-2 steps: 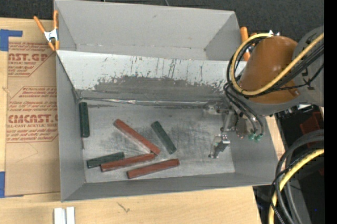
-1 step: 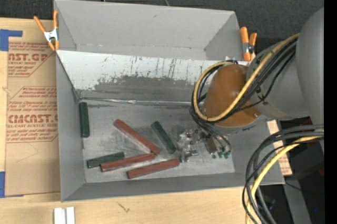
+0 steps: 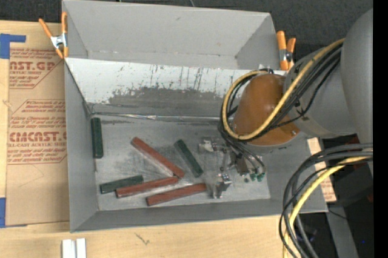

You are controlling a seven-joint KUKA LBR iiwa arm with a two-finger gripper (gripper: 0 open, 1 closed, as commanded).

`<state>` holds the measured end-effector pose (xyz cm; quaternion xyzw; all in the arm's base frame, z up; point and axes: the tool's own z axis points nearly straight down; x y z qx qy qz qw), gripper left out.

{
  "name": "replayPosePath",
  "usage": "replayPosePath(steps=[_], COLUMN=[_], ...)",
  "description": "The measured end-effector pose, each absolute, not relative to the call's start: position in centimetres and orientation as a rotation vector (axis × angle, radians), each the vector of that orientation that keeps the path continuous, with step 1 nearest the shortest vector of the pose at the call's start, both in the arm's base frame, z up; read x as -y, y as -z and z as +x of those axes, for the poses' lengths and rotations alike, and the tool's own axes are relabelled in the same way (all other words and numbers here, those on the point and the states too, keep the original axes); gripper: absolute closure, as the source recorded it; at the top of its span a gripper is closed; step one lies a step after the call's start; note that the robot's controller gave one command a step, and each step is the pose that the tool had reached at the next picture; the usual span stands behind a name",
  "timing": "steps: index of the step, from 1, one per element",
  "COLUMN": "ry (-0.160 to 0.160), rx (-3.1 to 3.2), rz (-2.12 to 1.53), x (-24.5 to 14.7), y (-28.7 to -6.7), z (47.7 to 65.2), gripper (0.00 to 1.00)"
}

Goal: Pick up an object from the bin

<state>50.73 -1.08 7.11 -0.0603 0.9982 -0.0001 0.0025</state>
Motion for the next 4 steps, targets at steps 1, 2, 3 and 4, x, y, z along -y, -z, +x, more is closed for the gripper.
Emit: replayPosePath(steps=[1, 2, 3, 4], ry=[0.0, 0.001, 0.001, -0.001], rx=[-3.131, -3.115, -3.115, -3.089], rz=[-0.189, -0.443, -0.443, -0.572], x=[1.1, -7.1, -7.1, -9.7], y=[-7.1, -7.2, -7.2, -28.0], z=[50.7, 48.9, 48.9, 50.5], gripper=[0.0, 1.0, 1.0, 1.0])
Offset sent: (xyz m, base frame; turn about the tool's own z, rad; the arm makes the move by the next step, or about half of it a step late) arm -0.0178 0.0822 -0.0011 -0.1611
